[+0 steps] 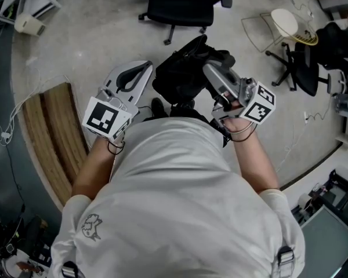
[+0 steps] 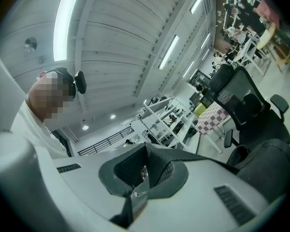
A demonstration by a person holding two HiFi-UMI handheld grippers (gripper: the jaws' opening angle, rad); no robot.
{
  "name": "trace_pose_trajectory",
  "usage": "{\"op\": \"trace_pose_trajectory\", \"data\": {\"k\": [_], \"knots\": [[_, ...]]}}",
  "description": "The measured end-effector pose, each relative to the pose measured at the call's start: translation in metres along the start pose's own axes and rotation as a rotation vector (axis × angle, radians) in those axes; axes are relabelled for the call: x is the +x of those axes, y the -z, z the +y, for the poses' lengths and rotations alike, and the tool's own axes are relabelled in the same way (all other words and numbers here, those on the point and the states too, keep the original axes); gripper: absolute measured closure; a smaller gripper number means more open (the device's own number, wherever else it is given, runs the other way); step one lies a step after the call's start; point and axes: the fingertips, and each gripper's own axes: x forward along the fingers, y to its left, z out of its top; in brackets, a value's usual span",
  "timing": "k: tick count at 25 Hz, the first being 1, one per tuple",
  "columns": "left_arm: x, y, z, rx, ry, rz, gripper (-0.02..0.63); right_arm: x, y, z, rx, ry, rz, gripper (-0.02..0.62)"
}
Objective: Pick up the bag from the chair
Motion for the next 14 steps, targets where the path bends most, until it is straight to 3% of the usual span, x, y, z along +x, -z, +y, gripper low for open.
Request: {"op": "trace_pose_trajectory", "data": {"k": [14], "knots": [[-0.007,0.001,-0.012,0.003,0.023,0.003,0.595,-0.010,0.006,0.011,0.007,0.019,-0.019,0.563]]}}
